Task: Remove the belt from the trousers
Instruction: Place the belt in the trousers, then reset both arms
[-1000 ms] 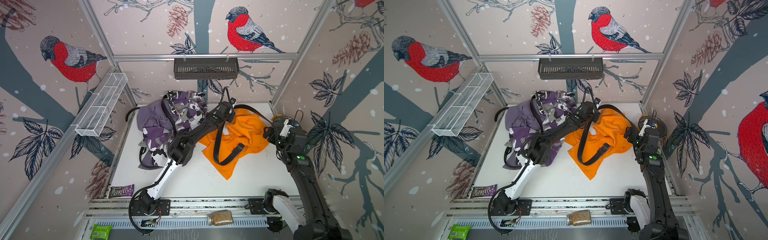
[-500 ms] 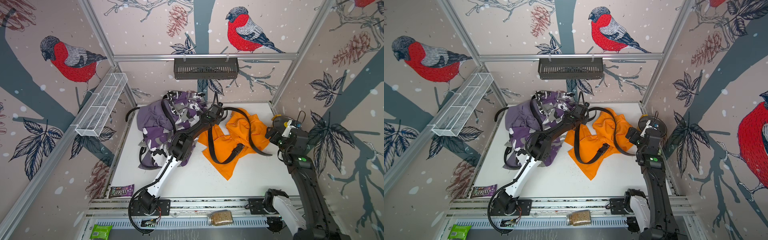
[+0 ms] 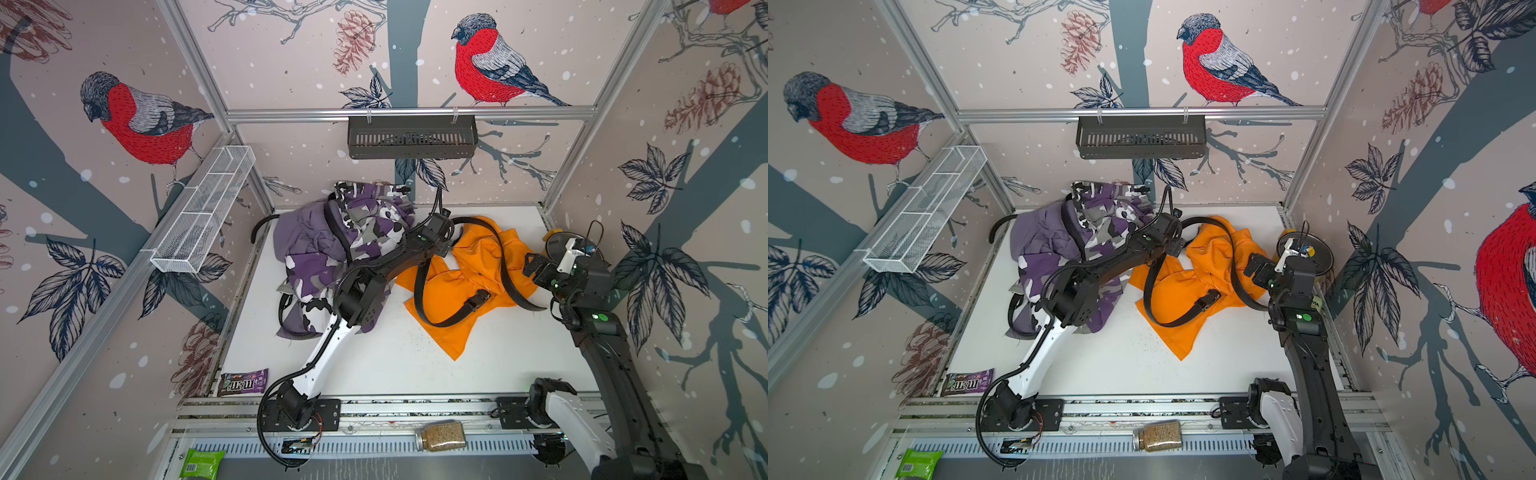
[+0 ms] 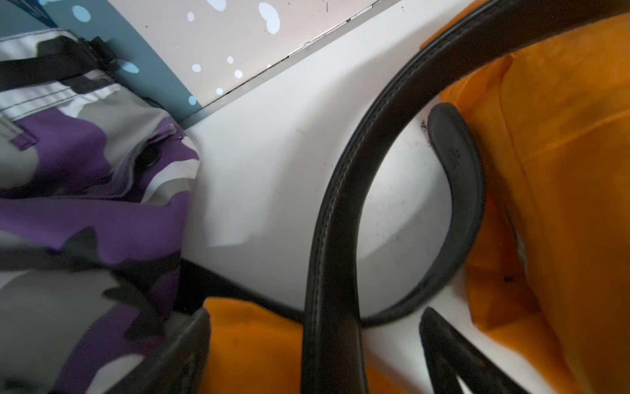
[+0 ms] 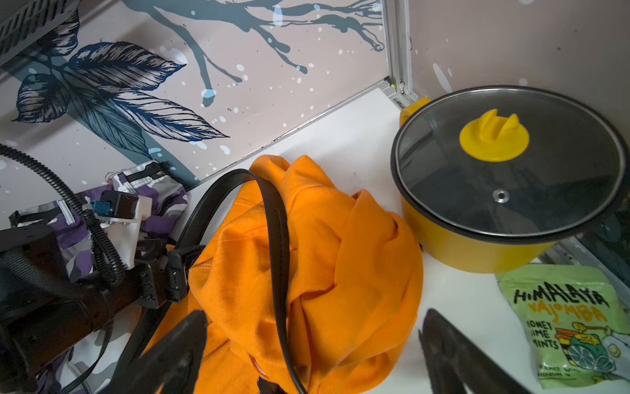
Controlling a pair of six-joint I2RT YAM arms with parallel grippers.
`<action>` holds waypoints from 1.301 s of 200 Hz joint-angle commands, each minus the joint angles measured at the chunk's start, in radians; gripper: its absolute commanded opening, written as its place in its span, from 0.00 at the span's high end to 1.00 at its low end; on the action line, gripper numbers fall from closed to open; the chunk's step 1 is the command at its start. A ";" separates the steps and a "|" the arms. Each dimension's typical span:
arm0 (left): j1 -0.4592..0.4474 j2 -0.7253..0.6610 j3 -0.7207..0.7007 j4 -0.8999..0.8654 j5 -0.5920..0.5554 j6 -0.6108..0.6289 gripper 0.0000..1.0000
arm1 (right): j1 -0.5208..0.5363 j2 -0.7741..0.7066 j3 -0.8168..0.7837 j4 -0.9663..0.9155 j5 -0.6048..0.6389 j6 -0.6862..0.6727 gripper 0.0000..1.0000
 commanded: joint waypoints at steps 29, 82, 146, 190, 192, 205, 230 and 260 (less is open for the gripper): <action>-0.008 -0.353 -0.323 0.250 0.005 -0.045 0.00 | 0.092 0.063 0.008 0.126 -0.019 -0.063 0.01; 0.018 -0.748 -0.786 0.445 -0.016 -0.065 0.00 | 0.163 0.156 0.011 0.252 -0.064 -0.145 0.01; 0.161 -1.170 -1.284 0.536 -0.070 -0.030 0.04 | 0.234 0.298 0.039 0.330 -0.059 -0.281 0.01; 0.332 -1.377 -1.522 0.634 -0.039 -0.013 0.04 | 0.254 0.345 -0.002 0.423 -0.030 -0.362 0.01; 0.339 -1.383 -1.529 0.639 -0.039 -0.012 0.04 | 0.255 0.346 -0.006 0.428 -0.028 -0.366 0.01; 0.378 -1.416 -1.571 0.670 -0.034 0.009 0.04 | 0.253 0.355 -0.024 0.456 -0.008 -0.387 0.01; 0.445 -1.445 -1.658 0.740 -0.013 0.045 0.04 | 0.242 0.382 -0.065 0.532 0.026 -0.399 0.01; 0.483 -1.432 -1.730 0.843 -0.024 0.081 0.04 | 0.222 0.396 -0.150 0.683 0.087 -0.403 0.01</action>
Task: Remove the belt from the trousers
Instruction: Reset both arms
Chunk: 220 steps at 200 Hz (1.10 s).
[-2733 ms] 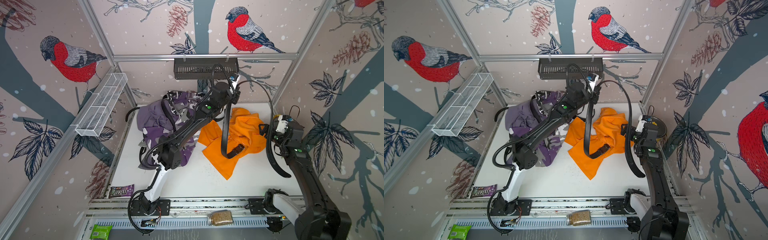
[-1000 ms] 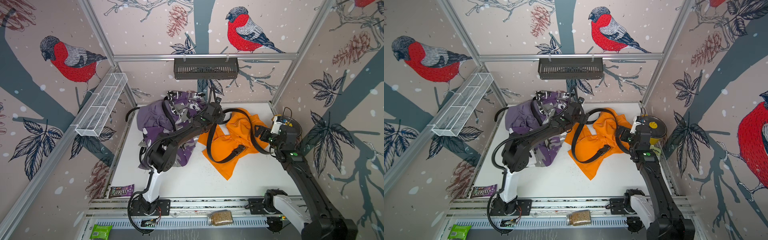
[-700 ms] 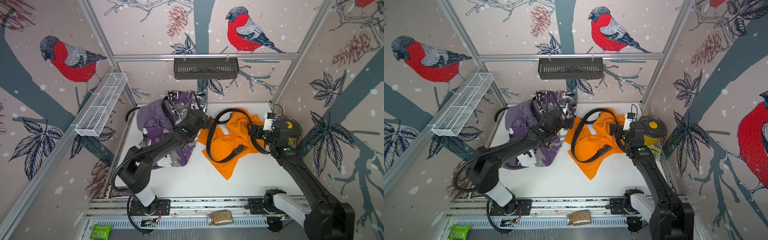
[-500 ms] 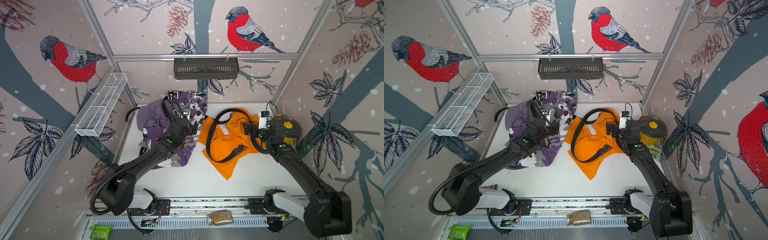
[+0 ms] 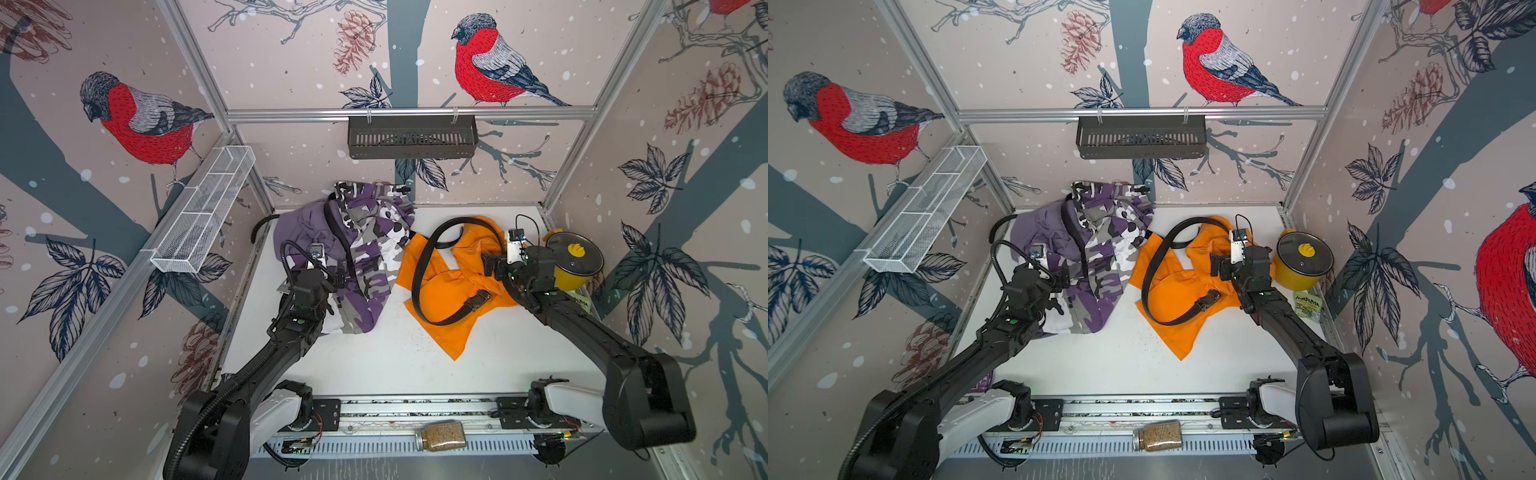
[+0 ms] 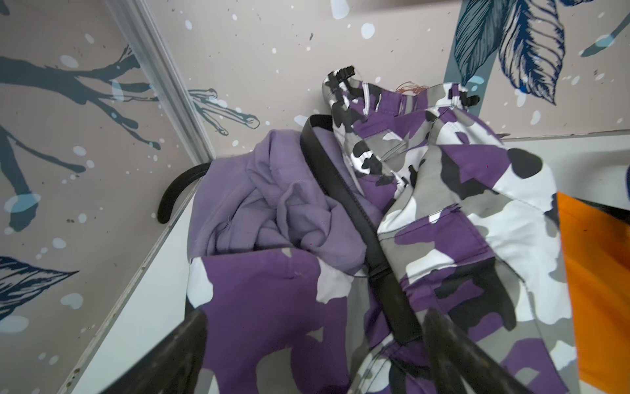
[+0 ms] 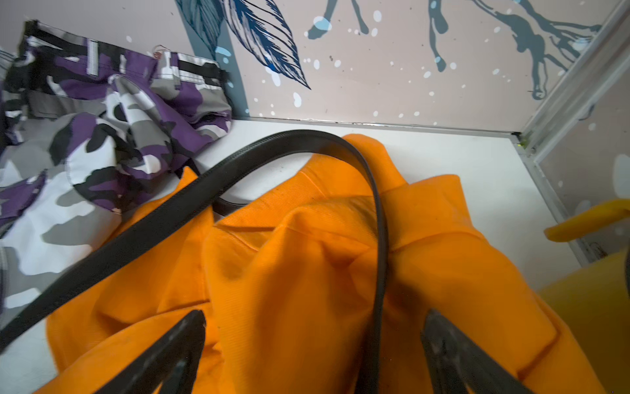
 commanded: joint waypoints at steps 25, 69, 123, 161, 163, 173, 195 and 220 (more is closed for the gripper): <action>0.063 0.019 -0.090 0.242 0.001 0.047 0.04 | -0.034 0.038 -0.136 0.315 0.084 -0.044 0.01; 0.105 0.071 -0.190 0.470 0.082 0.061 0.04 | -0.083 0.045 -0.247 0.508 0.080 -0.068 0.01; 0.139 0.251 -0.209 0.653 0.156 0.034 0.06 | -0.083 0.079 -0.305 0.638 0.012 -0.081 0.01; 0.146 0.331 -0.219 0.728 0.147 0.025 0.07 | -0.065 0.134 -0.397 0.821 0.023 -0.102 0.01; 0.148 0.335 -0.218 0.731 0.147 0.023 0.07 | -0.065 0.141 -0.401 0.837 0.022 -0.103 0.01; 0.156 0.354 -0.221 0.753 0.149 0.016 0.07 | -0.068 0.150 -0.413 0.869 0.024 -0.098 0.01; 0.169 0.412 -0.220 0.800 0.148 0.000 0.07 | -0.092 0.155 -0.415 0.873 0.007 -0.075 0.00; 0.177 0.452 -0.210 0.818 0.141 -0.010 0.06 | -0.112 0.260 -0.476 1.101 0.002 -0.049 0.01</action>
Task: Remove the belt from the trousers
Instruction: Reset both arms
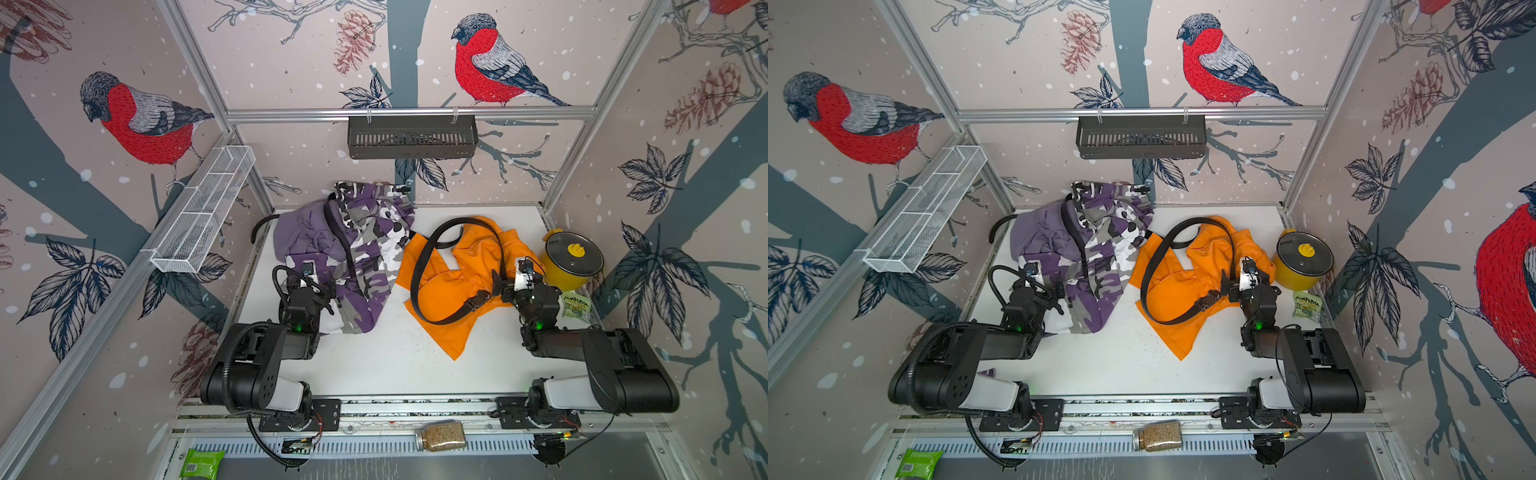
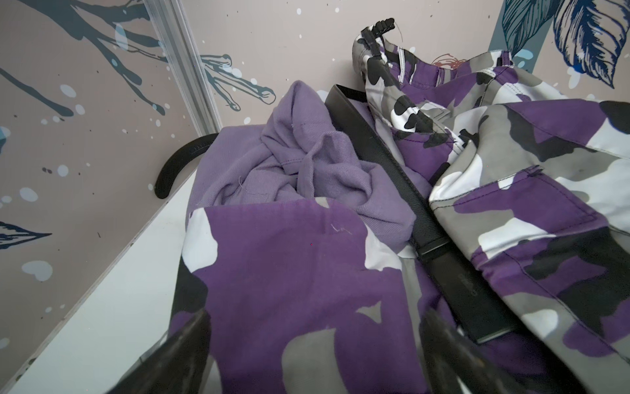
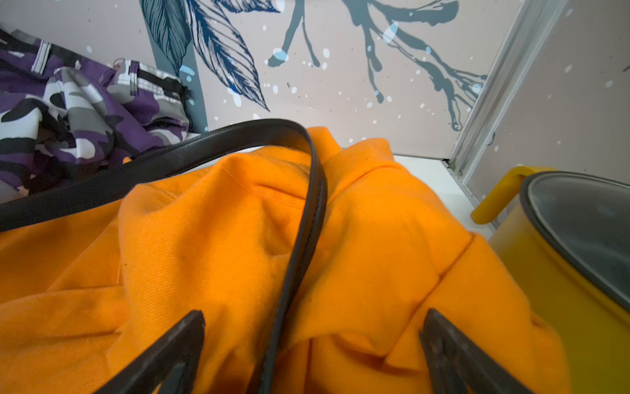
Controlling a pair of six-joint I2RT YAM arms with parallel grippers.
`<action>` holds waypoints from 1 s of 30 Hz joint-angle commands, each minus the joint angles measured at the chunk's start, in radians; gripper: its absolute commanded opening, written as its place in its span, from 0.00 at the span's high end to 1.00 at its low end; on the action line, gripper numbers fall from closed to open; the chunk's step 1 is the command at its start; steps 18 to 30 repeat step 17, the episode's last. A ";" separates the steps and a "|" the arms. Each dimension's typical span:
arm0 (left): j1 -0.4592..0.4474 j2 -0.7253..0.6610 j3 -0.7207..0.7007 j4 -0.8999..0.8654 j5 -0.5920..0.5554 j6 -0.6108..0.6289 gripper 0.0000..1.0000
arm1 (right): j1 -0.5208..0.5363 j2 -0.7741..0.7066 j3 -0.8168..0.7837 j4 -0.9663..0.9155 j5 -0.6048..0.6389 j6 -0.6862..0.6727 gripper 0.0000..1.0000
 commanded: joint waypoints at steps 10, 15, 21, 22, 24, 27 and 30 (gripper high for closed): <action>0.014 0.018 0.023 0.066 0.011 -0.025 0.06 | 0.029 0.075 0.040 0.065 0.238 0.091 0.01; 0.016 0.020 0.031 0.051 0.006 -0.028 0.05 | 0.029 0.082 0.040 0.077 0.239 0.090 0.00; 0.017 0.020 0.034 0.048 0.005 -0.029 0.05 | 0.029 0.078 0.040 0.070 0.241 0.091 0.01; 0.017 0.020 0.034 0.048 0.005 -0.029 0.05 | 0.029 0.078 0.040 0.070 0.241 0.091 0.01; 0.017 0.020 0.034 0.048 0.005 -0.029 0.05 | 0.029 0.078 0.040 0.070 0.241 0.091 0.01; 0.017 0.020 0.034 0.048 0.005 -0.029 0.05 | 0.029 0.078 0.040 0.070 0.241 0.091 0.01; 0.017 0.020 0.034 0.048 0.005 -0.029 0.05 | 0.029 0.078 0.040 0.070 0.241 0.091 0.01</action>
